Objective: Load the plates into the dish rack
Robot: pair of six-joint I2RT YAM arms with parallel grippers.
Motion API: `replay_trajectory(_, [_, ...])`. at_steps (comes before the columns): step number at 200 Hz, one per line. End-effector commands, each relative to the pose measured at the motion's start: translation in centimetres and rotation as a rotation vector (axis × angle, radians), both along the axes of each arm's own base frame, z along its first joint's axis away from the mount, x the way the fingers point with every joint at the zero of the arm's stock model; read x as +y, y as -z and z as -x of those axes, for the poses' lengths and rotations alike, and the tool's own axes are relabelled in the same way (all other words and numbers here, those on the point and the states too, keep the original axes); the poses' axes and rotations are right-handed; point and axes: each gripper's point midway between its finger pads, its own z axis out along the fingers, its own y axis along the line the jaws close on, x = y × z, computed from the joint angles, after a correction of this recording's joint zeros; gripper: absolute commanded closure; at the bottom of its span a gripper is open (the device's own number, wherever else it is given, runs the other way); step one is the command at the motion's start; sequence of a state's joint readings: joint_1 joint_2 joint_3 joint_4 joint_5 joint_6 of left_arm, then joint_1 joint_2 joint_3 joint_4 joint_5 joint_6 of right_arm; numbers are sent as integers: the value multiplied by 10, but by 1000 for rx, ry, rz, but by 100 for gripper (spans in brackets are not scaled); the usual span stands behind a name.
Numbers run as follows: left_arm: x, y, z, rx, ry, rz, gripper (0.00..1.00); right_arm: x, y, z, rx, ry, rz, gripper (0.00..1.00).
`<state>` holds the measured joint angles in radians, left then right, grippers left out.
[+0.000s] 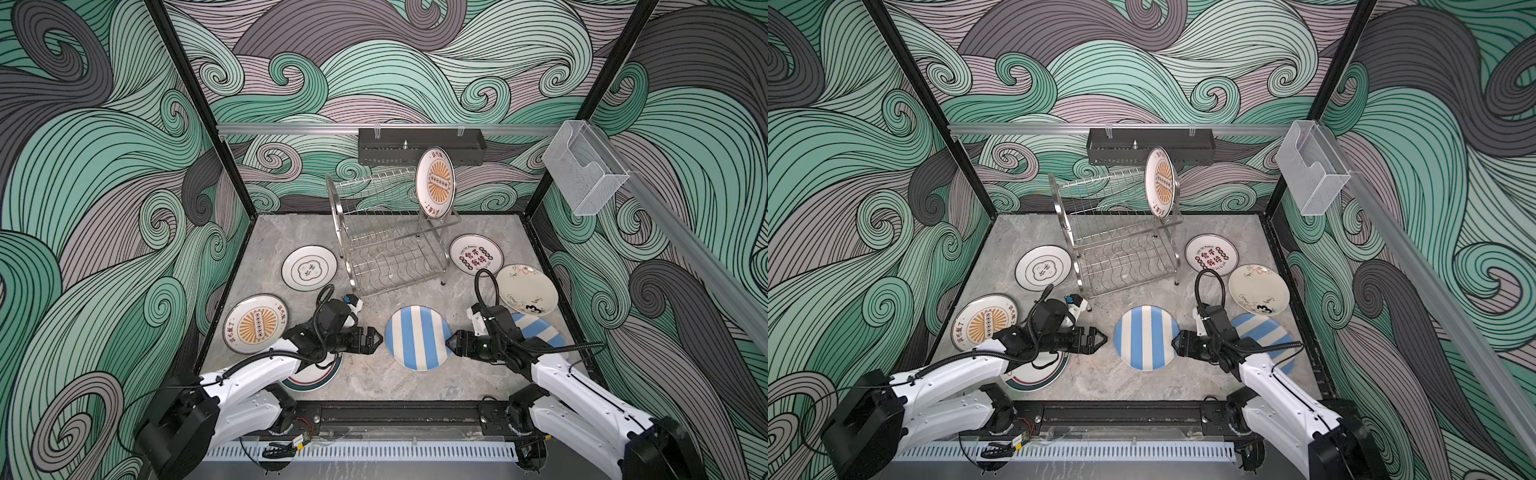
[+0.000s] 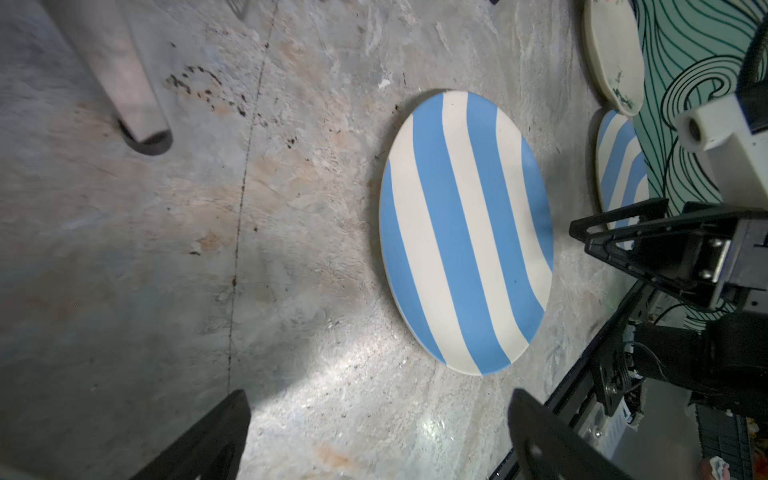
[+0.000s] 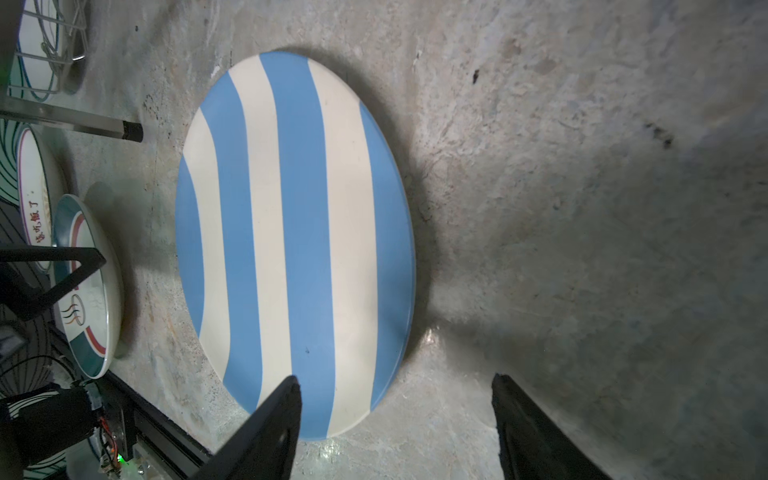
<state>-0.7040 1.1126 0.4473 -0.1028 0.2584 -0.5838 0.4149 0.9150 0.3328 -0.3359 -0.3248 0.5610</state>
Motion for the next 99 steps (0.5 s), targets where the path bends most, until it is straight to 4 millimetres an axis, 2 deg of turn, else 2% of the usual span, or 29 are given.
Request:
replay_trajectory(1, [-24, -21, -15, -97, 48, 17, 2, 13, -11, -10, -41, -26, -94, 28])
replay_trajectory(46, [-45, 0, -13, -72, 127, -63, 1, 11, 0, -11, 0, -5, -131, 30])
replay_trajectory(88, [-58, 7, -18, -63, 150, -98, 1, 6, 7, -13, 34, 22, -114, 30])
replay_trajectory(91, [-59, 14, -18, -49, 153, -113, 1, 6, 7, -13, 38, 25, -115, 30])
replay_trajectory(99, [-61, 16, -18, -47, 162, -122, 1, 7, 7, -13, 48, 25, -123, 30])
